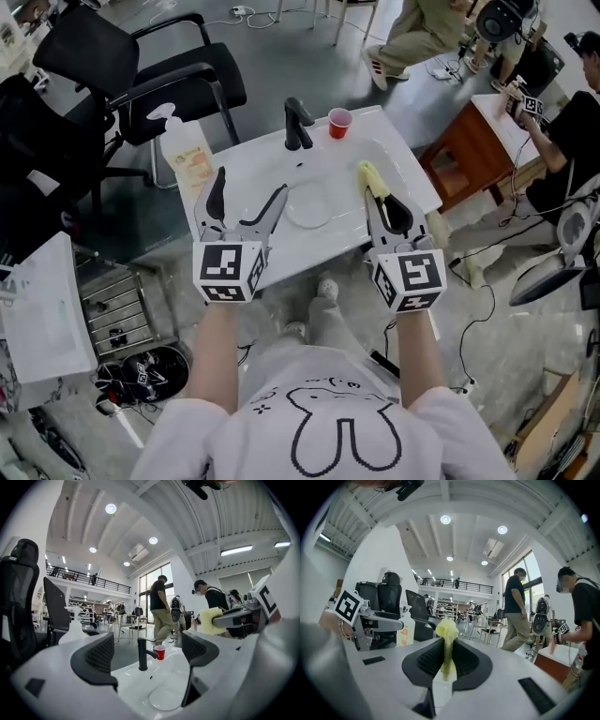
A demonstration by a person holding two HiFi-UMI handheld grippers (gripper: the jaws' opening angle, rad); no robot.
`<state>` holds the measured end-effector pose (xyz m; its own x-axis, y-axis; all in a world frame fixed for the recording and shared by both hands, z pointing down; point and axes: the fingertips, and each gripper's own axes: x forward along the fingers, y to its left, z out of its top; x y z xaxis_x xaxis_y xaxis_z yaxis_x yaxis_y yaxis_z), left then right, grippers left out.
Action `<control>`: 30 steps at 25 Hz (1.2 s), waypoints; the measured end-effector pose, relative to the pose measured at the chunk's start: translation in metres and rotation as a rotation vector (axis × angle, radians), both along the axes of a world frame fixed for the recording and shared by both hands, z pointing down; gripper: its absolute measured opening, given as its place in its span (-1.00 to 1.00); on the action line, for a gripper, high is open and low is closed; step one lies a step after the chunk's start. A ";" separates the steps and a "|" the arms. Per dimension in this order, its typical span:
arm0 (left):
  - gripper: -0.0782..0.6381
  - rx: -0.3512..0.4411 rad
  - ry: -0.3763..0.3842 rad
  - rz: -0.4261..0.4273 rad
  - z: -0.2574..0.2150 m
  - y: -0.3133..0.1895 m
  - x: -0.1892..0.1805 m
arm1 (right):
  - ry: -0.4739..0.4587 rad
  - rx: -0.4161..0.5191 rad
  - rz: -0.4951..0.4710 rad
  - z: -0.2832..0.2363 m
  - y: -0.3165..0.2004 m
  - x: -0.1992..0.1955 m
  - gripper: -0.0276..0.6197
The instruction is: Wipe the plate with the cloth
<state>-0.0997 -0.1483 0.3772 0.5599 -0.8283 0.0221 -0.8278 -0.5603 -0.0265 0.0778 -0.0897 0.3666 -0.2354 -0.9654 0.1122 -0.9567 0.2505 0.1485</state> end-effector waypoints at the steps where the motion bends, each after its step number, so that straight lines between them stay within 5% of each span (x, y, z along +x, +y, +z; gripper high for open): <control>1: 0.46 -0.010 -0.001 -0.005 0.005 -0.003 0.001 | 0.000 -0.013 -0.007 0.006 -0.005 0.001 -0.75; 30: 0.46 -0.559 -0.034 -0.139 0.205 -0.089 0.041 | 0.070 -0.701 -0.304 0.238 -0.135 0.014 -0.75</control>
